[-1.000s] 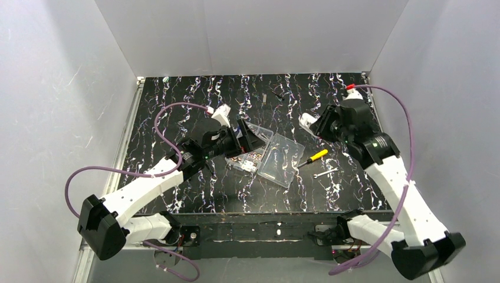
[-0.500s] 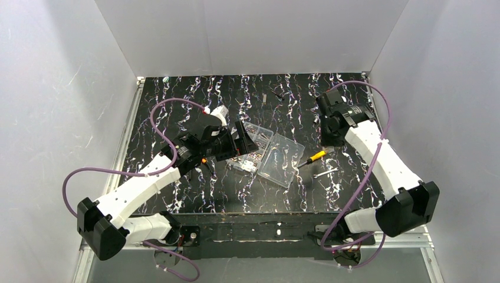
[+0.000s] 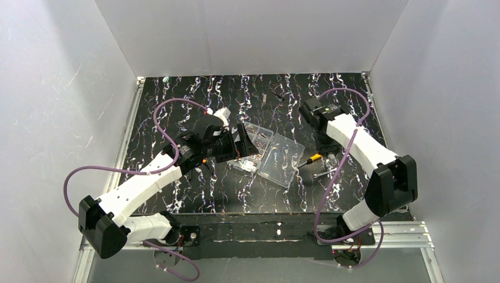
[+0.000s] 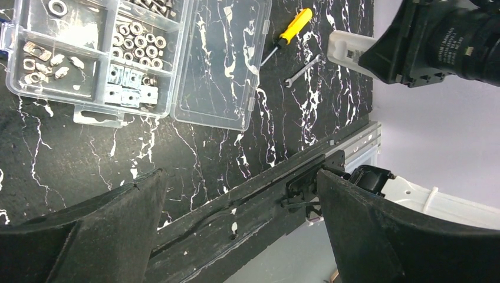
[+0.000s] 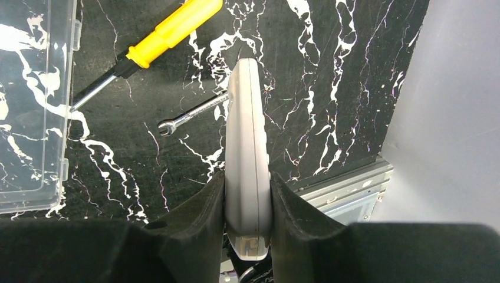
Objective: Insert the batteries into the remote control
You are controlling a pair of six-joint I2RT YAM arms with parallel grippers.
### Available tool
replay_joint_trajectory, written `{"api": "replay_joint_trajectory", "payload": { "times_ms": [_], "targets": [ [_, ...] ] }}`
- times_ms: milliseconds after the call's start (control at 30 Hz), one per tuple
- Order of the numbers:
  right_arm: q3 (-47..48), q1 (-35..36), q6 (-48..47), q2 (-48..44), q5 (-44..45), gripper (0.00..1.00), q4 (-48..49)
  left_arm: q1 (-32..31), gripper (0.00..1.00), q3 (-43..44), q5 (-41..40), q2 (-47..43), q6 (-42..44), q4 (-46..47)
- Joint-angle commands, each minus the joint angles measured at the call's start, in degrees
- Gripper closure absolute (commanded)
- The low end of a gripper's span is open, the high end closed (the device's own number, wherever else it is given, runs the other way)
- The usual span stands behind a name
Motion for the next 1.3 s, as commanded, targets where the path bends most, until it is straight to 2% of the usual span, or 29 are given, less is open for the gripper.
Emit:
{"api": "replay_joint_trajectory", "payload": {
  "times_ms": [0,467,533,700,833,1267],
  "targets": [
    [-0.3,1.0,0.3,0.9,3.3,0.98,2.6,-0.3,0.02,1.8,2.7,-0.2,1.0,-0.7],
    [0.1,5.8,-0.3,10.7,6.9,0.92,4.3,-0.2,0.02,1.5,4.8,0.1,0.7,1.3],
    [0.0,6.5,-0.2,11.2,6.4,0.88,4.6,-0.3,0.02,1.6,5.1,0.2,0.8,1.2],
    [-0.7,8.2,-0.1,11.5,6.2,0.69,6.2,-0.3,0.02,1.6,5.3,0.0,1.1,0.7],
    [-1.1,9.0,0.1,11.3,4.2,0.6,7.7,-0.3,0.02,1.4,5.4,0.0,0.8,1.1],
    [-2.1,9.9,0.5,13.3,1.1,0.48,9.7,-0.3,0.02,1.2,5.6,-0.2,1.1,1.2]
  ]
}}
